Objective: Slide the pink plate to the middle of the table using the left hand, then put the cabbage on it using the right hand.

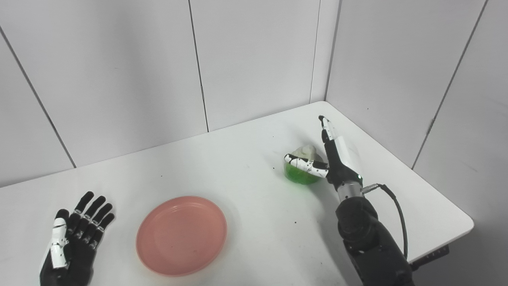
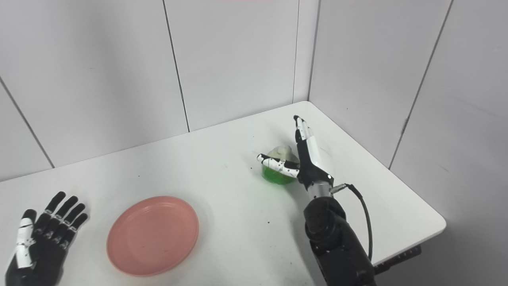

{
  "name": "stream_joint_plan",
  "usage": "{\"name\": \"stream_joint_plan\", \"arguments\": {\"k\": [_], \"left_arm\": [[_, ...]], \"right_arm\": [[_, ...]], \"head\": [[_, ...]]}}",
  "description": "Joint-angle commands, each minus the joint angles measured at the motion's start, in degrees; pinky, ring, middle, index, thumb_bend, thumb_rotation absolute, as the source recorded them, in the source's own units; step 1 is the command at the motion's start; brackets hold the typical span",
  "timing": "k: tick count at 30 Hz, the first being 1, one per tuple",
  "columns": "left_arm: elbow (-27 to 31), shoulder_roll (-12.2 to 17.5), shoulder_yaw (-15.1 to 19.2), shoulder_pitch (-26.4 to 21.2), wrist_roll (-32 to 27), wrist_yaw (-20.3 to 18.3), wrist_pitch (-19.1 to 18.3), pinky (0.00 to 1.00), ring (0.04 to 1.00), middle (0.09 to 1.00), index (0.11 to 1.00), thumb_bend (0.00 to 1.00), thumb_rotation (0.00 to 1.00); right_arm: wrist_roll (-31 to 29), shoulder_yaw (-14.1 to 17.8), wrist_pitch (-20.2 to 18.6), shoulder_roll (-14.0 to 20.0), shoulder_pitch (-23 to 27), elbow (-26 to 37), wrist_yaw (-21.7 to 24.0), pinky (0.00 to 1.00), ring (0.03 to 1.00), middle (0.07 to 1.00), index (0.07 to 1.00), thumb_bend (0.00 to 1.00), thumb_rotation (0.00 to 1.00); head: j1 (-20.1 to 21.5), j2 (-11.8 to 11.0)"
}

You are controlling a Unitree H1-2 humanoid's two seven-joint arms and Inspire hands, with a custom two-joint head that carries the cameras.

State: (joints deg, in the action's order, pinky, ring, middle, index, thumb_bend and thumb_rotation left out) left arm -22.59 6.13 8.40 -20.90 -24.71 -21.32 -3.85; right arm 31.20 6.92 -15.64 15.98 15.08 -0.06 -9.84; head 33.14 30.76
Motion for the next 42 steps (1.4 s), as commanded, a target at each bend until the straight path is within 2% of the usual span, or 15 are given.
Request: {"name": "stream_joint_plan", "arguments": {"k": [1, 13, 20, 37, 42], "left_arm": [[-1.1, 0.8, -0.1, 1.0, 0.3, 0.1, -1.8, 0.9, 0.872, 0.87, 0.87, 0.4, 1.0], [-1.4, 1.0, -0.8, 1.2, 0.9, 0.5, -1.8, 0.89, 0.86, 0.86, 0.857, 0.4, 1.0], [-1.2, 1.0, -0.9, 1.4, 0.6, 0.2, -1.7, 0.9, 0.866, 0.867, 0.864, 0.39, 1.0], [-0.8, 1.1, -1.2, 1.6, 0.8, 0.2, -1.9, 0.9, 0.869, 0.867, 0.864, 0.4, 1.0], [-0.8, 1.0, -1.2, 1.6, 0.8, 0.4, -1.8, 0.9, 0.871, 0.867, 0.864, 0.4, 1.0]], "right_arm": [[0.0, -0.3, 3.1, 1.2, 2.2, 0.2, -1.9, 0.84, 0.964, 1.0, 1.0, 1.0, 0.64], [-2.0, -1.9, 4.4, 1.8, 4.0, -7.3, -3.3, 0.78, 0.938, 1.0, 1.0, 1.0, 0.61], [-2.4, -2.3, 4.8, 2.3, 4.7, -9.9, -4.0, 0.79, 0.942, 1.0, 1.0, 1.0, 0.6], [-5.7, -0.8, 5.6, 2.1, 6.6, -13.0, -6.9, 0.78, 0.924, 1.0, 1.0, 1.0, 0.57], [-7.6, -0.1, 6.3, 1.3, 7.0, -13.6, -8.1, 0.78, 0.894, 0.955, 1.0, 1.0, 0.57]], "head": [[0.0, 0.1], [0.2, 0.6], [0.2, 0.7], [0.3, 1.5], [0.3, 1.6]]}}
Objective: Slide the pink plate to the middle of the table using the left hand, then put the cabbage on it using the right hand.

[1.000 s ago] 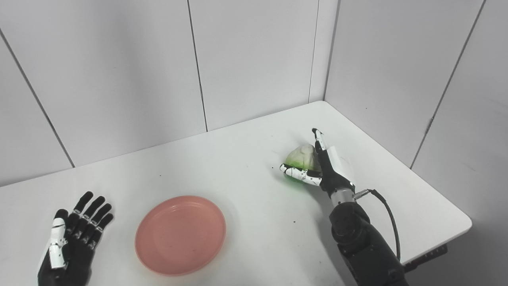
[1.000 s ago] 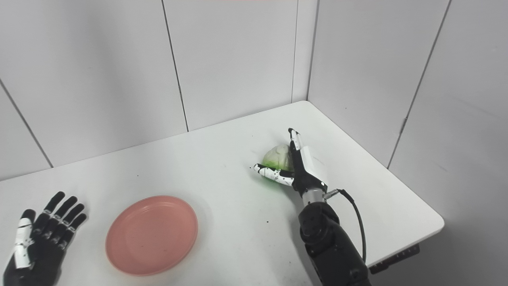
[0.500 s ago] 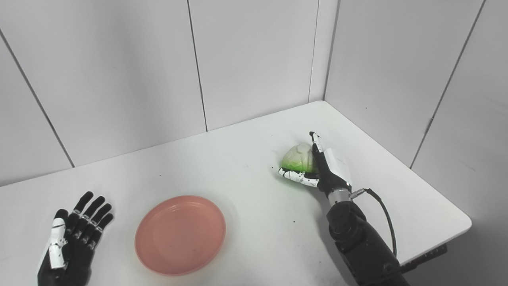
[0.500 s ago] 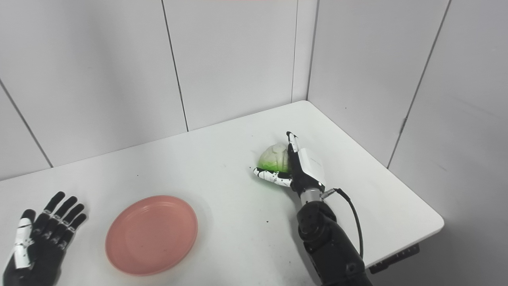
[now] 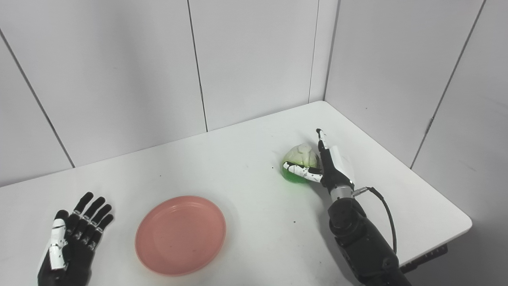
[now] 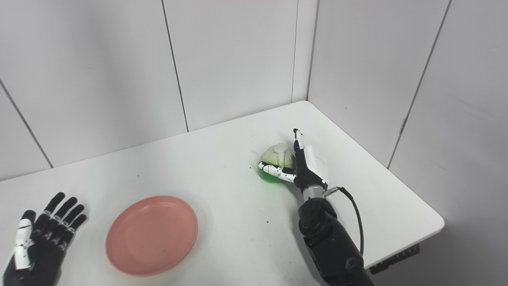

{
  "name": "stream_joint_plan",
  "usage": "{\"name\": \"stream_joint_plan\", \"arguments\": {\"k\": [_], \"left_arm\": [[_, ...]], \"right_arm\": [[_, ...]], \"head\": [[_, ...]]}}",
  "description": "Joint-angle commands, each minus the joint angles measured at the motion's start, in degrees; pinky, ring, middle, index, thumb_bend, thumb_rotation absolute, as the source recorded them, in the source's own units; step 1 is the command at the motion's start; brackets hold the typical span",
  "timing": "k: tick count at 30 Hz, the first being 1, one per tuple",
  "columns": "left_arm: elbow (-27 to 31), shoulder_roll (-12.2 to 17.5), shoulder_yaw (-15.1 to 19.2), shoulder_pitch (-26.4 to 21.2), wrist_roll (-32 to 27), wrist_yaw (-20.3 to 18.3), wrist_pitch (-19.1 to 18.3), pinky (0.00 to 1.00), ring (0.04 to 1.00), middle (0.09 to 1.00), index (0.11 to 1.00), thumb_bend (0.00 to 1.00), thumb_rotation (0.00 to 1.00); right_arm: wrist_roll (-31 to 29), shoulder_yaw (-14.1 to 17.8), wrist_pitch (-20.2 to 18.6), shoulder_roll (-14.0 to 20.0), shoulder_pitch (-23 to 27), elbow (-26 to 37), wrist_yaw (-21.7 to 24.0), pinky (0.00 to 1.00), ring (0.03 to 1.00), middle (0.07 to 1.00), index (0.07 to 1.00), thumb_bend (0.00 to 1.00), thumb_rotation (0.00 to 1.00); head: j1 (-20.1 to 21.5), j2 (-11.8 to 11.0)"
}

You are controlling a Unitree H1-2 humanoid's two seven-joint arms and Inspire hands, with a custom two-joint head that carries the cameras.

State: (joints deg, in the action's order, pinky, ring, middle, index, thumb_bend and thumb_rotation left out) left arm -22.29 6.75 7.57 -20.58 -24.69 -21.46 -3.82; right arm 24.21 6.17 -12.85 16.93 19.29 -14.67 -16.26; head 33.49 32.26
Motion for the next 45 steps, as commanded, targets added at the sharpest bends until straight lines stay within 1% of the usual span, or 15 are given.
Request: {"name": "stream_joint_plan", "arguments": {"k": [1, 2, 6, 8, 13, 17, 20, 26, 28, 34, 36, 39, 42, 44, 45], "left_arm": [[-1.0, 0.4, -0.3, 1.3, 0.8, 0.5, -1.9, 0.9, 0.871, 0.867, 0.865, 0.4, 1.0], [-1.1, 0.4, -0.4, 1.3, 0.9, 0.5, -1.8, 0.9, 0.871, 0.867, 0.865, 0.4, 1.0], [-1.3, 0.5, -0.5, 1.3, 0.8, 0.2, -1.7, 0.89, 0.869, 0.868, 0.867, 0.4, 1.0], [-1.2, 0.6, -0.4, 1.3, 0.6, 0.1, -1.8, 0.9, 0.87, 0.868, 0.868, 0.4, 1.0], [-1.2, 0.6, -0.4, 1.3, 0.7, 0.4, -1.9, 0.89, 0.866, 0.861, 0.862, 0.4, 1.0], [-1.3, 0.6, -0.4, 1.3, 0.7, 0.2, -1.8, 0.89, 0.867, 0.864, 0.861, 0.4, 1.0], [-1.1, 0.7, -0.5, 1.4, 0.6, -0.1, -1.8, 0.89, 0.866, 0.862, 0.863, 0.4, 1.0], [-0.4, 0.6, -0.7, 1.6, 0.9, 0.2, -1.9, 0.89, 0.86, 0.858, 0.862, 0.4, 1.0], [-0.3, 0.6, -0.8, 1.7, 1.0, 0.3, -1.8, 0.89, 0.86, 0.856, 0.861, 0.41, 1.0], [0.3, 0.5, -0.9, 1.9, 0.8, 0.2, -1.9, 0.89, 0.864, 0.861, 0.865, 0.41, 1.0], [0.4, 0.5, -1.0, 2.0, 0.9, 0.2, -1.8, 0.9, 0.866, 0.862, 0.867, 0.41, 1.0], [0.6, 0.4, -1.0, 2.1, 0.9, 0.4, -2.0, 0.89, 0.862, 0.857, 0.863, 0.41, 1.0], [0.9, 0.4, -1.3, 2.2, 1.2, 0.7, -2.0, 0.89, 0.861, 0.857, 0.862, 0.41, 1.0], [1.0, 0.4, -1.4, 2.3, 1.3, 0.7, -1.9, 0.89, 0.865, 0.863, 0.865, 0.41, 1.0], [1.0, 0.4, -1.4, 2.3, 1.3, 0.7, -1.9, 0.89, 0.866, 0.865, 0.866, 0.41, 1.0]], "right_arm": [[-0.9, 0.7, 3.4, 0.3, 2.9, 1.0, -1.8, 0.78, 0.891, 0.95, 1.0, 1.0, 0.57], [-2.2, 1.1, 4.1, 0.1, 3.0, 0.7, -1.7, 0.78, 0.89, 0.948, 1.0, 1.0, 0.57], [-6.6, 2.6, 6.7, -0.6, 3.6, -0.5, -1.3, 0.86, 0.927, 0.954, 1.0, 1.0, 0.54], [-8.2, 3.0, 7.8, -0.9, 3.9, -1.3, -1.1, 0.86, 0.927, 0.951, 1.0, 1.0, 0.53], [-11.3, 3.2, 9.3, -0.8, 4.5, -2.8, 0.0, 0.88, 0.931, 0.954, 0.999, 1.0, 0.49], [-12.7, 2.6, 9.0, -0.2, 4.3, -2.5, 1.9, 0.88, 0.923, 0.937, 0.98, 1.0, 0.45], [-12.7, 1.9, 8.0, 0.5, 4.3, -2.3, 3.3, 0.87, 0.913, 0.922, 0.96, 1.0, 0.4], [-8.6, -3.1, 2.0, 3.7, 4.6, -2.1, 8.2, 0.82, 0.902, 0.939, 0.971, 1.0, 0.42], [-8.2, -3.7, 0.4, 4.1, 4.5, -1.6, 9.2, 0.82, 0.906, 0.943, 0.974, 1.0, 0.42], [-6.9, -5.6, -4.1, 5.5, 4.1, 0.9, 12.9, 0.83, 0.902, 0.929, 0.944, 1.0, 0.35], [-6.4, -6.0, -4.4, 5.9, 4.0, 1.2, 13.1, 0.82, 0.88, 0.9, 0.91, 1.0, 0.33], [-5.6, -6.4, -4.6, 6.1, 3.9, 1.6, 13.4, 0.75, 0.788, 0.803, 0.809, 1.0, 0.22], [-4.3, -6.8, -4.8, 6.0, 3.8, 1.7, 12.7, 0.71, 0.746, 0.763, 0.766, 1.0, 0.16], [-3.4, -7.0, -4.8, 5.9, 3.8, 1.5, 12.1, 0.64, 0.683, 0.709, 0.713, 0.96, 0.09], [-2.8, -7.1, -5.1, 5.8, 4.0, 1.2, 11.6, 0.63, 0.672, 0.7, 0.704, 0.95, 0.07]], "head": [[0.0, 0.1], [0.0, 0.1], [-0.1, 0.1], [-0.1, 0.1], [-0.1, 0.2], [-0.3, 0.2], [-0.4, 0.3], [-0.7, 0.5], [-0.8, 0.6], [-1.0, 0.8], [-1.1, 0.9], [-1.2, 1.0], [-1.2, 1.1], [-1.3, 1.1], [-1.3, 1.1]]}}
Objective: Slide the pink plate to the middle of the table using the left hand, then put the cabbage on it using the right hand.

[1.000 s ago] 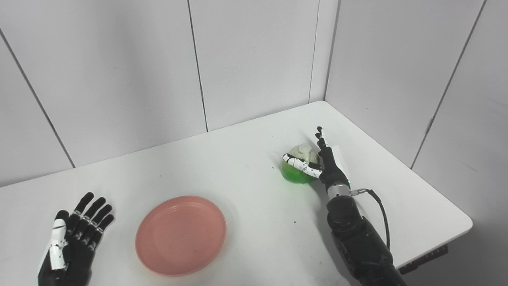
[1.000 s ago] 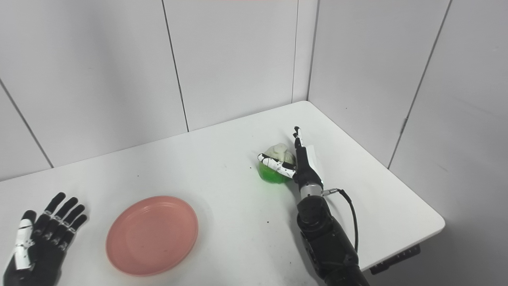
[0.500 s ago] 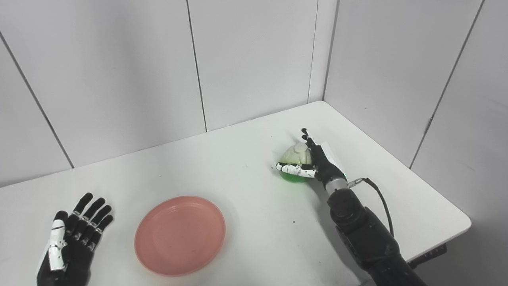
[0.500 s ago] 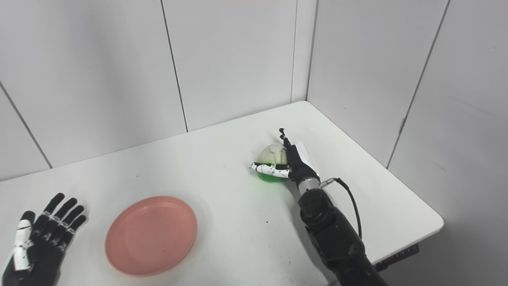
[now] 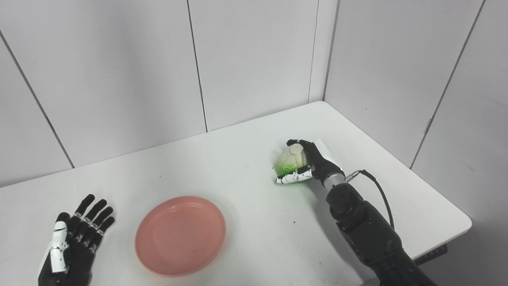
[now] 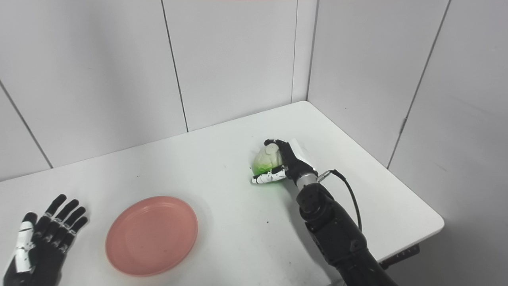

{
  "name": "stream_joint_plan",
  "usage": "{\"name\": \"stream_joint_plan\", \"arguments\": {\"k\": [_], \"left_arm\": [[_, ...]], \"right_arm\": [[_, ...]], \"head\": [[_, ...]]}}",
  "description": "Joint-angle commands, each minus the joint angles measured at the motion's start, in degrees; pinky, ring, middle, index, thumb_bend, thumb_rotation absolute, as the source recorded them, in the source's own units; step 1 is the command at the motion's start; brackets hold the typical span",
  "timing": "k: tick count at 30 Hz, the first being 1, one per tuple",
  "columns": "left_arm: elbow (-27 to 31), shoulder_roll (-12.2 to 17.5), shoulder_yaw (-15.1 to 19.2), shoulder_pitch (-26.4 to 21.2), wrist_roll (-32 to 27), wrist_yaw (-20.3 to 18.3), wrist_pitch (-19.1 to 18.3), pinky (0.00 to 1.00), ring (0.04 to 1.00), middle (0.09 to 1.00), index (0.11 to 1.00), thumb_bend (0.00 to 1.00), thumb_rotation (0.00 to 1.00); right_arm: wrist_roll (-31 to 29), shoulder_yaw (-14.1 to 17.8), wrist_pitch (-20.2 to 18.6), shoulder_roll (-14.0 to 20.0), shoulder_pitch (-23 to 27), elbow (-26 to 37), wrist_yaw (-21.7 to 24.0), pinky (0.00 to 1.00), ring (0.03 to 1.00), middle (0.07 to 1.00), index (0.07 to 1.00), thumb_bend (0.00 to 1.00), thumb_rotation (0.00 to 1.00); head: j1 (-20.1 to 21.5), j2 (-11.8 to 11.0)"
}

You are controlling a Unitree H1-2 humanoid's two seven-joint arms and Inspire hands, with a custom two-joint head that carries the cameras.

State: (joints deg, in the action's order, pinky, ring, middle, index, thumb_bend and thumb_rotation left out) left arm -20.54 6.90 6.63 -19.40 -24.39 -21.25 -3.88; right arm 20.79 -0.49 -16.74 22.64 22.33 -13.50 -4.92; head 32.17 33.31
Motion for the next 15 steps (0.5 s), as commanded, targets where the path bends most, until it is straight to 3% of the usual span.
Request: {"name": "stream_joint_plan", "arguments": {"k": [1, 2, 4, 7, 11, 15], "left_arm": [[-0.9, 0.3, -0.5, 1.1, 1.0, 0.4, -1.8, 0.89, 0.865, 0.864, 0.865, 0.41, 1.0], [-1.0, 0.3, -0.6, 1.1, 1.0, 0.3, -1.7, 0.89, 0.863, 0.864, 0.866, 0.41, 1.0], [-1.2, 0.2, -0.7, 1.1, 1.1, 0.3, -1.3, 0.89, 0.861, 0.858, 0.864, 0.41, 1.0], [-1.3, 0.2, -0.8, 1.1, 1.2, 0.2, -1.1, 0.89, 0.861, 0.857, 0.864, 0.41, 1.0], [-1.6, 0.1, -1.0, 1.1, 1.5, 0.1, -0.6, 0.9, 0.867, 0.867, 0.87, 0.41, 1.0], [-1.6, -0.2, -1.1, 1.1, 1.9, 0.6, -0.6, 0.9, 0.87, 0.866, 0.865, 0.41, 1.0]], "right_arm": [[1.1, -0.5, -1.4, -0.1, 1.1, -0.5, -0.2, 0.59, 0.621, 0.651, 0.652, 0.91, 0.03], [1.4, -0.5, -1.5, -0.2, 1.3, -0.9, -0.7, 0.58, 0.586, 0.615, 0.557, 0.68, 0.09], [2.0, -0.5, -1.5, -0.4, 1.5, -1.4, -1.3, 0.57, 0.539, 0.531, 0.492, 0.55, 0.03], [2.3, -0.2, -0.3, -0.7, 1.5, -1.9, -2.6, 0.54, 0.501, 0.493, 0.49, 0.53, 0.0], [1.9, 0.4, 1.1, -1.2, 1.4, -2.0, -4.2, 0.42, 0.443, 0.459, 0.515, 0.53, 0.0], [1.4, 1.1, 2.9, -1.7, 1.4, -1.7, -6.1, 0.42, 0.451, 0.469, 0.504, 0.53, 0.0]], "head": [[0.0, 0.1], [0.0, 0.1], [-0.2, 0.0], [-0.4, -0.1], [-0.6, -0.1], [-1.2, -0.2]]}}
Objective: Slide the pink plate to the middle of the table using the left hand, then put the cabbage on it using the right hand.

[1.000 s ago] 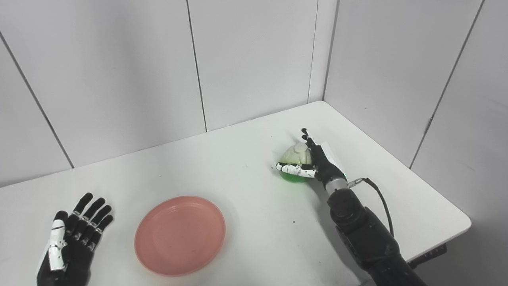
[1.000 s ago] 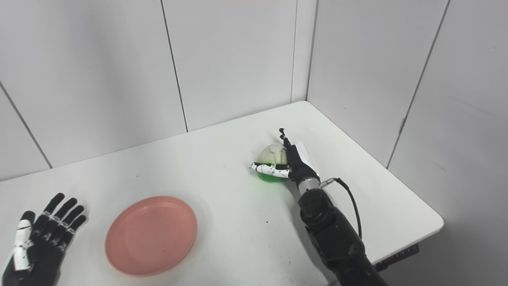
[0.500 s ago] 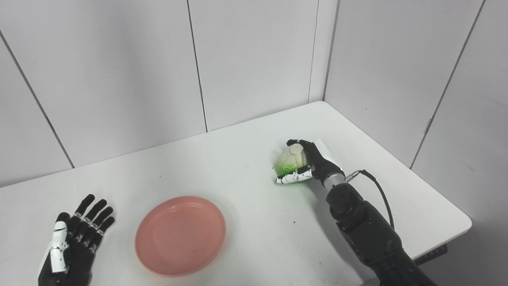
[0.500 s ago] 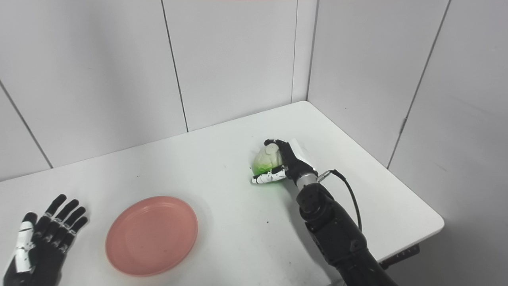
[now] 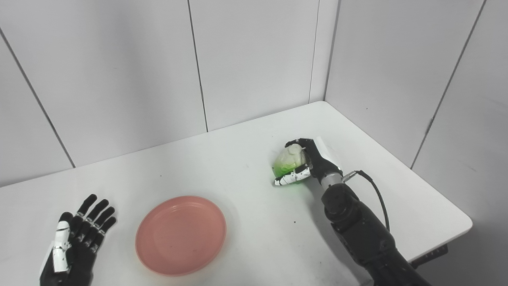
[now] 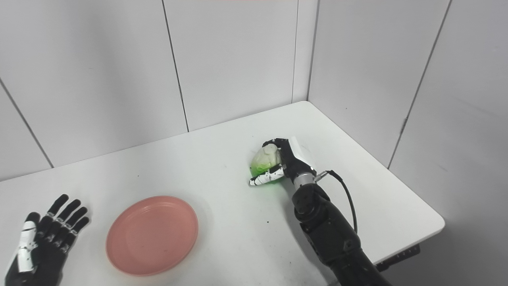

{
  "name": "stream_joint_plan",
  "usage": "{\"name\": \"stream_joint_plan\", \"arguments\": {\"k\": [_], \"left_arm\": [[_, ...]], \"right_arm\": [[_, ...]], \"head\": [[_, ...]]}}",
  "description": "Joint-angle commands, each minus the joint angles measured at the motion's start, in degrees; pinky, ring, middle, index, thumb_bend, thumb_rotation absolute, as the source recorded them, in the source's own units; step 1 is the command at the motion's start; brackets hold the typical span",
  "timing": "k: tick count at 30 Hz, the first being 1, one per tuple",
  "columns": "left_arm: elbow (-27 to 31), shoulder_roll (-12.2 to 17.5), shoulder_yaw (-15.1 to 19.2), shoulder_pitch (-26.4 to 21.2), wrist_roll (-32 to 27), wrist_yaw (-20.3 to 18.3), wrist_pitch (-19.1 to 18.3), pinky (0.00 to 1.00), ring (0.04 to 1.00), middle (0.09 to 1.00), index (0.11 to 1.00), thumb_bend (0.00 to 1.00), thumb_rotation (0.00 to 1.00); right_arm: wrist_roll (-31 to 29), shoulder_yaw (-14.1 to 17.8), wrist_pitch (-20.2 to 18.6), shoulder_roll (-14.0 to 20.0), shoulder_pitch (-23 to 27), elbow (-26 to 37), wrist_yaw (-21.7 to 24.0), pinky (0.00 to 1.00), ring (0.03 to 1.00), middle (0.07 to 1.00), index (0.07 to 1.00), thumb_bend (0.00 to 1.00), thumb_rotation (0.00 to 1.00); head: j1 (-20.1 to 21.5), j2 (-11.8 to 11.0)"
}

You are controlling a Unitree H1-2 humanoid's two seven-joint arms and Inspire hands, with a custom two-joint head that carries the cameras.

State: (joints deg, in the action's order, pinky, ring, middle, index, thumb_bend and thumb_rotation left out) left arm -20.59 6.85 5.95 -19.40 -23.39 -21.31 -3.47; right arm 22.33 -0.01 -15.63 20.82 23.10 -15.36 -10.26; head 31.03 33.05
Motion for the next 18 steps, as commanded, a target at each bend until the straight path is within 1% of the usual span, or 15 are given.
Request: {"name": "stream_joint_plan", "arguments": {"k": [1, 4, 7, 12, 15, 17, 18], "left_arm": [[-1.5, -0.2, -0.4, 1.1, 1.1, 0.7, -1.0, 0.9, 0.871, 0.867, 0.865, 0.41, 1.0], [-1.7, -0.3, -0.7, 1.1, 1.3, 0.6, -0.5, 0.91, 0.87, 0.865, 0.865, 0.42, 1.0], [-1.1, -0.8, -0.8, 1.3, 1.3, 0.9, -0.8, 0.9, 0.868, 0.864, 0.864, 0.42, 1.0], [0.0, -2.0, -1.3, 1.6, 2.1, 2.3, -0.5, 0.9, 0.87, 0.867, 0.865, 0.43, 1.0], [0.9, -2.8, -1.8, 1.9, 3.1, 3.2, -0.4, 0.91, 0.87, 0.866, 0.868, 0.44, 1.0], [1.5, -3.4, -2.3, 2.2, 4.0, 3.7, 0.0, 0.92, 0.873, 0.865, 0.869, 0.44, 1.0], [1.8, -3.7, -2.5, 2.3, 4.3, 3.9, 0.1, 0.93, 0.875, 0.866, 0.869, 0.44, 1.0]], "right_arm": [[-0.2, 0.7, 1.9, 0.0, 0.6, 0.5, -1.0, 0.42, 0.452, 0.47, 0.503, 0.53, 0.0], [-0.6, 1.3, 2.1, -0.4, 0.6, 1.7, -1.4, 0.39, 0.447, 0.469, 0.502, 0.53, 0.0], [-1.1, 1.8, 1.5, -0.7, 0.4, 4.9, -0.9, 0.39, 0.449, 0.458, 0.513, 0.53, 0.0], [-0.9, 1.4, -1.8, -1.1, 0.8, 12.6, 1.7, 0.39, 0.442, 0.454, 0.516, 0.53, 0.0], [-1.7, 1.3, -2.6, -1.6, 1.3, 16.1, 3.4, 0.38, 0.436, 0.451, 0.52, 0.53, 0.0], [-1.6, 0.9, -2.7, -2.0, 1.9, 18.1, 4.4, 0.37, 0.434, 0.451, 0.52, 0.53, 0.0], [-1.3, 0.6, -3.1, -2.3, 2.3, 19.2, 4.9, 0.37, 0.435, 0.453, 0.519, 0.53, 0.0]], "head": [[-0.4, 0.0], [-0.9, -0.1], [-2.2, -0.1], [-4.9, -0.1], [-6.1, -0.1], [-8.2, 0.0], [-8.4, 0.0]]}}
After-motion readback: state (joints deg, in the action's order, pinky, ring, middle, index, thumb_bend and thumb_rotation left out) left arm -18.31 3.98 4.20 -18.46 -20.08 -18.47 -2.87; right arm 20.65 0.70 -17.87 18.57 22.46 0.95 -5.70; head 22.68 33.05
